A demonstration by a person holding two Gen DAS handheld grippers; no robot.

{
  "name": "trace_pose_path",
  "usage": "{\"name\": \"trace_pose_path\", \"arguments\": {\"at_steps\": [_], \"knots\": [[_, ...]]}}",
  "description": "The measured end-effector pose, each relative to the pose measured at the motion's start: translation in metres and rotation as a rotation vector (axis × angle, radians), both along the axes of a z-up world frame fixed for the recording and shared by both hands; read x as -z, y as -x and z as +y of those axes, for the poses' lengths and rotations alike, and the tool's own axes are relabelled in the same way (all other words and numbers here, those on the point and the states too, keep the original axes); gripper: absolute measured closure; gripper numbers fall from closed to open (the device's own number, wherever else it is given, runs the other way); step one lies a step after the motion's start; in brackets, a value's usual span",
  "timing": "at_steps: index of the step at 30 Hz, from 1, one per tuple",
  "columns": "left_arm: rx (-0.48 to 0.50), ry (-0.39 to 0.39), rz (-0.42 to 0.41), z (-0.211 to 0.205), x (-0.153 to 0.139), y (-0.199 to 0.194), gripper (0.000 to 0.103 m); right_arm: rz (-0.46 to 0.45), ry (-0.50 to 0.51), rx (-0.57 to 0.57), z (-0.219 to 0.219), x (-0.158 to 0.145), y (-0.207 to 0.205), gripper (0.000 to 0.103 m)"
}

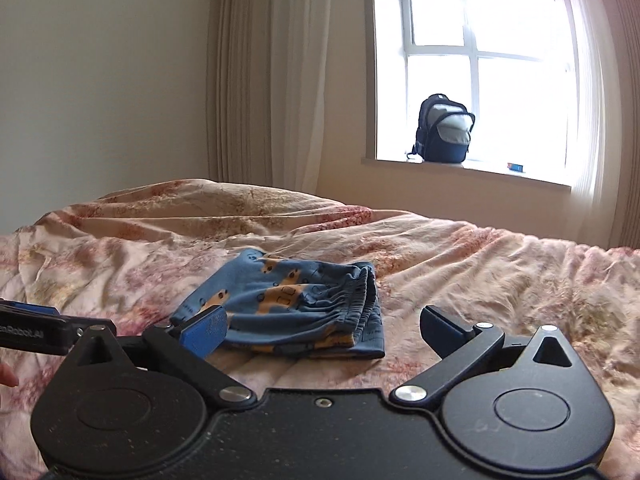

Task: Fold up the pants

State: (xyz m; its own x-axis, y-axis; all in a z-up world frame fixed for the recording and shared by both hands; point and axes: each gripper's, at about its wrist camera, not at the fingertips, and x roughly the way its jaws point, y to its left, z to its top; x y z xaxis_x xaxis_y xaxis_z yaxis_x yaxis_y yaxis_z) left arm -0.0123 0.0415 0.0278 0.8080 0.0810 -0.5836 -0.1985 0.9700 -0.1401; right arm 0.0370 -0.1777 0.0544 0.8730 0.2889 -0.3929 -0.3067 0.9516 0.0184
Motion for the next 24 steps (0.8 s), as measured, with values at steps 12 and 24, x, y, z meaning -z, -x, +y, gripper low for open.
{"name": "trace_pose_path", "arguments": {"at_steps": [12, 24], "knots": [[0.018, -0.047, -0.011, -0.007, 0.006, -0.001, 0.000, 0.026, -0.022, 0.027, -0.003, 0.010, 0.006, 0.001], [0.010, -0.003, 0.052, -0.002, 0.015, -0.007, 0.000, 0.019, 0.006, 0.016, 0.003, 0.011, 0.006, 0.001]]}}
